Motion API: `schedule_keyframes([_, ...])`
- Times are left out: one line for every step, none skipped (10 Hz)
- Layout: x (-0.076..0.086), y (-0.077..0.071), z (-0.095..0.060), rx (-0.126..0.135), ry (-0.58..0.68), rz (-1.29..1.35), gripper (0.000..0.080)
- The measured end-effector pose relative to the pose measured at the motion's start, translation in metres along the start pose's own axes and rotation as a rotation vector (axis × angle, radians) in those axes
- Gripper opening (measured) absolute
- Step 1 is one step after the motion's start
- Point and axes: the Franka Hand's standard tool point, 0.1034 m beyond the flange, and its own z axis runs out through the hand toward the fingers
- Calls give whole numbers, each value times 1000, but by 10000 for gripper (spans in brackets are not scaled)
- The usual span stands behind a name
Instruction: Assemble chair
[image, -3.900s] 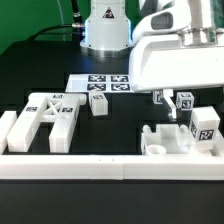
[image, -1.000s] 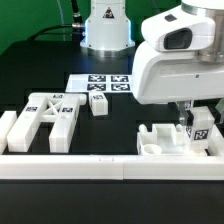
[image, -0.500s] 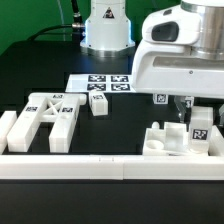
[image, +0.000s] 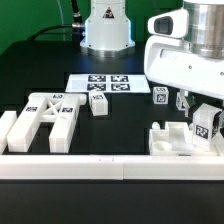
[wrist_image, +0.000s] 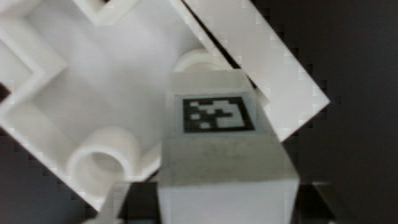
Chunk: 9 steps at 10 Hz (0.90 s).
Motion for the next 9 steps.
schedule_keyframes([-1, 0, 0, -4, 2, 53, 297])
schedule_keyframes([0, 0, 0, -8, 8, 164, 297])
schedule_keyframes([-1, 0, 0, -8, 9, 212, 297])
schedule_keyframes([-1, 0, 0, -7, 11, 309, 297])
schedule_keyframes([-2, -1, 0, -5, 10, 395, 297])
schedule_keyframes([-4, -2, 0, -2, 1, 471, 297])
schedule_keyframes([-5, -2, 0, -2, -1, 501, 297])
schedule_keyframes([-5, -2, 0, -2, -1, 468, 297])
schedule_keyframes([-5, -2, 0, -4, -1, 422, 354])
